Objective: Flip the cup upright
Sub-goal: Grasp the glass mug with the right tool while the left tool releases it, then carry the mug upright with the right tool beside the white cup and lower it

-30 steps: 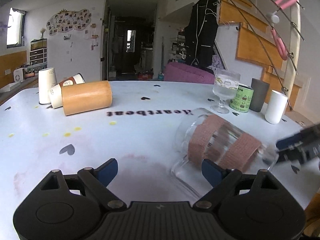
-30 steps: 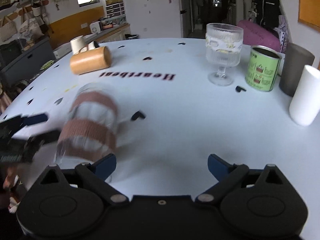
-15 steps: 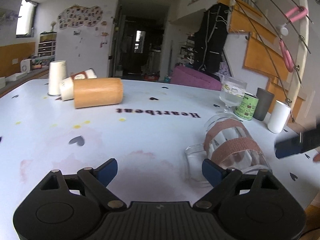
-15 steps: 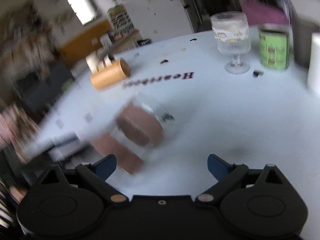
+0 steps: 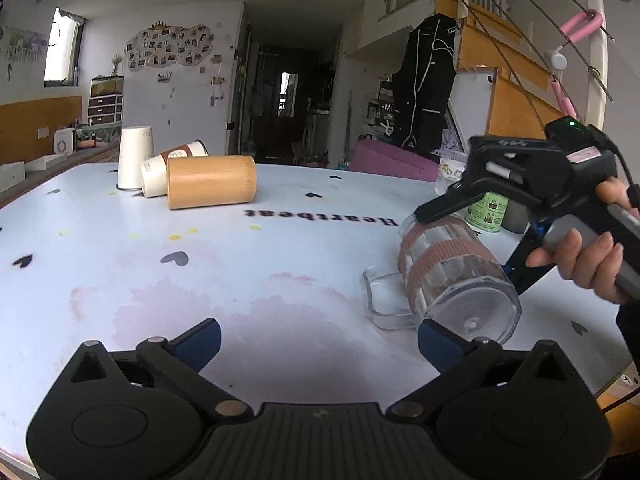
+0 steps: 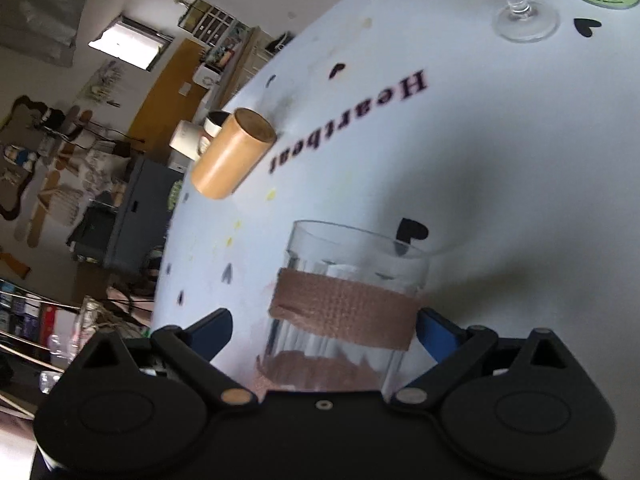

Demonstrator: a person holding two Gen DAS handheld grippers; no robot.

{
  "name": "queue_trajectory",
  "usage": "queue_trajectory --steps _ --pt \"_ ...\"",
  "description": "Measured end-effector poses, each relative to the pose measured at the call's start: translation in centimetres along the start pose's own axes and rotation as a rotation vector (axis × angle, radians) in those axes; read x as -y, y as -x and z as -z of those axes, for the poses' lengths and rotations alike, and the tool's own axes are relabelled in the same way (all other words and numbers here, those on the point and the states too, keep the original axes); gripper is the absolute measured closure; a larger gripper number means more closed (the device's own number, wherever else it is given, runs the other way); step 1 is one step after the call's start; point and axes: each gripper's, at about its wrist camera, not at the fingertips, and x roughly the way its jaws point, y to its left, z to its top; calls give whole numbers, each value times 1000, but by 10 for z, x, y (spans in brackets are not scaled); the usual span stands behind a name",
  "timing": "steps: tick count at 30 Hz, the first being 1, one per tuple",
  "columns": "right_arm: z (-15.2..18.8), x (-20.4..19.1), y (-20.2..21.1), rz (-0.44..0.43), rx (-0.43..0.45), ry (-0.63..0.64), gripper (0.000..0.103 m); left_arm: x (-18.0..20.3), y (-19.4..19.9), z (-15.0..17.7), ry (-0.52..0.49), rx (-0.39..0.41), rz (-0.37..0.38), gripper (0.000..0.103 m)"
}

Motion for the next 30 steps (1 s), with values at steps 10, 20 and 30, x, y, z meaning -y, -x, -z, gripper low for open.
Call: queue_trajectory --steps 10,20,30 --pt "7 -11 24 80 97 211 22 -1 -1 3 15 -11 -5 0" --pt "1 -7 83 387 464 558 22 3 0 4 6 -2 15 0" --pt "-8 31 98 651 622 710 22 6 -2 4 0 -9 22 0"
